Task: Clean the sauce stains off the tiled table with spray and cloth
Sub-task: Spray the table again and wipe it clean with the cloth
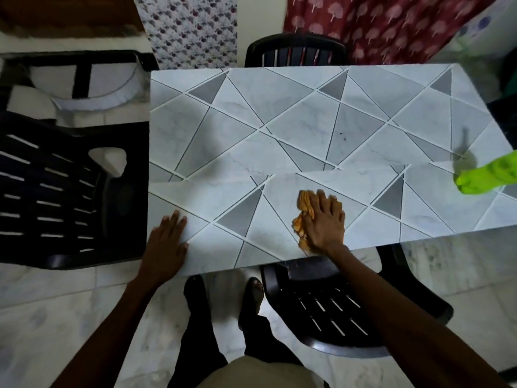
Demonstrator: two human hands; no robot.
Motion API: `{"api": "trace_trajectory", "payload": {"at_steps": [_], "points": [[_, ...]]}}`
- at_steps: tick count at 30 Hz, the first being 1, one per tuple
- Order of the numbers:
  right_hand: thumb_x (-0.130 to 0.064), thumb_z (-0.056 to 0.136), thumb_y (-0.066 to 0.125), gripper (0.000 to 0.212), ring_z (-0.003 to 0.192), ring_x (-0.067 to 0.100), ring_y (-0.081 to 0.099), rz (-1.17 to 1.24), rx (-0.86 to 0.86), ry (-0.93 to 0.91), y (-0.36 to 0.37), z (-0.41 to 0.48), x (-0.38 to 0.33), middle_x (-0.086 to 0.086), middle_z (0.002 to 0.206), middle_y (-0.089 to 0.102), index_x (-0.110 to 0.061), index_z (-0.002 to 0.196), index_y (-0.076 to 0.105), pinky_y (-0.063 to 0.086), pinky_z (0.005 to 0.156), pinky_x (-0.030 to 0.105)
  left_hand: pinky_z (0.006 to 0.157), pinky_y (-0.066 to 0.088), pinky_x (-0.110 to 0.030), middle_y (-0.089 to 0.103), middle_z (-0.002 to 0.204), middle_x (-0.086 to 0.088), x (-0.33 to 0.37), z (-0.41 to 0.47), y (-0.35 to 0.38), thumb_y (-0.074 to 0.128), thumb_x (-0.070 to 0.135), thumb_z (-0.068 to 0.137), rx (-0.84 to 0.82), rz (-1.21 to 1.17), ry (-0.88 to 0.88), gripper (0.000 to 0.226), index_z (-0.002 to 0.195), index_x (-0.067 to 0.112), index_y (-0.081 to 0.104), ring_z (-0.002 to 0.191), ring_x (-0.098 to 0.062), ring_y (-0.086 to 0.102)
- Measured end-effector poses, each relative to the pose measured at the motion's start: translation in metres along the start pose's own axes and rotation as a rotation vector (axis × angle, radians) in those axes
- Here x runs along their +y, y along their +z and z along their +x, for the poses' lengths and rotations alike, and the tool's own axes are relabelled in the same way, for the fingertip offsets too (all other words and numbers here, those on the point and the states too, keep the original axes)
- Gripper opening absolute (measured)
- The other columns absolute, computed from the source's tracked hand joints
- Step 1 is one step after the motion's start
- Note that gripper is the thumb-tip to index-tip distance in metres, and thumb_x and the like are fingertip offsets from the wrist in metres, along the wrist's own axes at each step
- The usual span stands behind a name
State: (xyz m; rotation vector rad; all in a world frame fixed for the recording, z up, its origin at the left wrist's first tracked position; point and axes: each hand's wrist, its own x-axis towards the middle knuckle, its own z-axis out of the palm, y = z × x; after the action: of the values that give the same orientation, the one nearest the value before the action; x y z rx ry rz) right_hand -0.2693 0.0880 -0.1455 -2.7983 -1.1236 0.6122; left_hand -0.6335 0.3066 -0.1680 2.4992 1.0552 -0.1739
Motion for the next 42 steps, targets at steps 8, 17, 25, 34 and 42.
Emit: {"api": "trace_trajectory", "payload": {"at_steps": [8,17,25,34,42], "points": [[-0.044,0.096,0.042,0.070,0.154,0.042,0.015,-0.122,0.022,-0.552,0.056,-0.043,-0.159,0.008,0.169,0.018,-0.024,0.161,0.022,0.020,0.119,0.060,0.106,0.041,-0.051,0.045,0.149,-0.015,0.001,0.010,-0.018,0.044,0.046,0.074,0.001,-0.061,-0.038,0.074,0.138,0.010,0.053,0.134,-0.038,0.045],[-0.051,0.098,0.033,0.064,0.155,0.031,0.013,-0.114,-0.011,-0.395,0.028,-0.030,-0.046,-0.002,0.170,0.014,-0.037,0.159,0.019,0.027,0.117,0.060,0.091,0.049,-0.039,0.059,0.128,-0.004,-0.018,0.025,-0.042,0.050,0.038,0.076,0.048,-0.157,0.089,0.048,0.117,0.019,0.067,0.112,-0.029,0.057],[-0.052,0.101,0.024,0.070,0.155,0.042,-0.004,0.024,0.063,0.046,0.003,0.094,-0.142,0.009,0.171,-0.002,-0.024,0.162,0.004,0.003,0.122,0.064,0.095,0.048,-0.045,0.057,0.130,-0.012,-0.038,0.049,-0.050,0.051,0.043,0.078,0.066,-0.175,0.093,0.055,0.123,0.013,0.062,0.118,-0.035,0.054],[-0.049,0.103,0.035,0.068,0.158,0.028,-0.004,-0.102,0.064,-0.486,0.059,-0.017,-0.183,-0.004,0.171,0.000,-0.035,0.162,0.003,0.007,0.125,0.056,0.107,0.041,-0.048,0.050,0.144,-0.014,-0.028,0.134,-0.089,0.066,0.018,0.079,0.145,-0.116,0.135,0.054,0.132,0.010,0.059,0.133,-0.034,0.046],[-0.057,0.099,0.020,0.069,0.157,0.032,-0.002,0.088,0.131,0.142,-0.001,0.081,-0.069,-0.001,0.171,-0.001,-0.031,0.162,0.010,0.005,0.124,0.059,0.097,0.044,-0.051,0.053,0.138,-0.015,0.005,0.167,-0.078,0.061,0.033,0.069,0.070,-0.060,0.127,0.058,0.123,0.013,0.059,0.126,-0.037,0.050]]}}
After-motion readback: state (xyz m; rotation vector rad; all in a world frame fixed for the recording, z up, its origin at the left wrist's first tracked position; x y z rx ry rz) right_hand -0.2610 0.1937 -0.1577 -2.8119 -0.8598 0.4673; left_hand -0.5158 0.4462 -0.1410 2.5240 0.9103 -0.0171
